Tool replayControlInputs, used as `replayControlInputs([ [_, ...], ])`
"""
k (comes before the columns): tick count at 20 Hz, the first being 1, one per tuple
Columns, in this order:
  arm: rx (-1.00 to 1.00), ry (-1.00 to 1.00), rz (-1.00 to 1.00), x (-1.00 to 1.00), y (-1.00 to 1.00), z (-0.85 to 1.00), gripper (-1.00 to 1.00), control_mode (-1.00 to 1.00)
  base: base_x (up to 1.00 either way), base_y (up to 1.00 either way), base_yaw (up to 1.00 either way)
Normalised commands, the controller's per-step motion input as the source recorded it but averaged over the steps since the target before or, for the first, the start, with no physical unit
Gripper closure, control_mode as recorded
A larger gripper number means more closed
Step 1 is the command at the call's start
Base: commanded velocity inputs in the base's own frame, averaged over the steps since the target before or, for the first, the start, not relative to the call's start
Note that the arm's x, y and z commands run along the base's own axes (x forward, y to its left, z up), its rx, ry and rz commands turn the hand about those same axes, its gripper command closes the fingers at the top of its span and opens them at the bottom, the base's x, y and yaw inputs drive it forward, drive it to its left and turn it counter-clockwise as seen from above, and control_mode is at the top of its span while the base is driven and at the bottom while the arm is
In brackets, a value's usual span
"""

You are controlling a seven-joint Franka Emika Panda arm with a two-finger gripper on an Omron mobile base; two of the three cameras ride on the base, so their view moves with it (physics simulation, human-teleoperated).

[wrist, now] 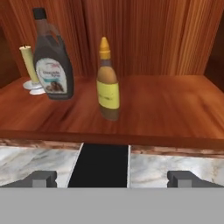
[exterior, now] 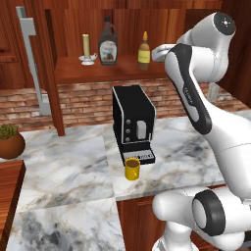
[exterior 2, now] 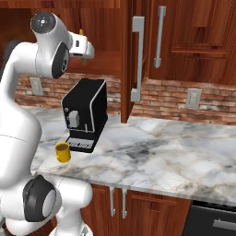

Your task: Pick the syrup bottle and honey bottle from the cabinet and place them next to the mug.

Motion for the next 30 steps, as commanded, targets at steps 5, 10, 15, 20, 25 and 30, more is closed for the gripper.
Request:
replayControlInputs([
  [5,0.0,-0.01,-0.01,0.06,0.0,-0.01,-1.0,-1.0,0.0,0.0,0.0],
  [10,0.0,-0.04,0.0,0.13,0.0,0.0,-1.0,-1.0,0.0,0.0,0.0],
  [15,0.0,0.0,0.0,0.21,0.0,0.0,-1.0,-1.0,0.0,0.0,0.0],
  [20,0.0,0.0,0.0,0.25,0.0,0.0,-1.0,-1.0,0.0,0.0,0.0],
  [25,0.0,0.0,0.0,0.27,0.0,-0.07,-1.0,-1.0,0.0,0.0,0.0],
  [30,0.0,-0.01,0.0,0.26,0.0,-0.25,-1.0,-1.0,0.0,0.0,0.0],
])
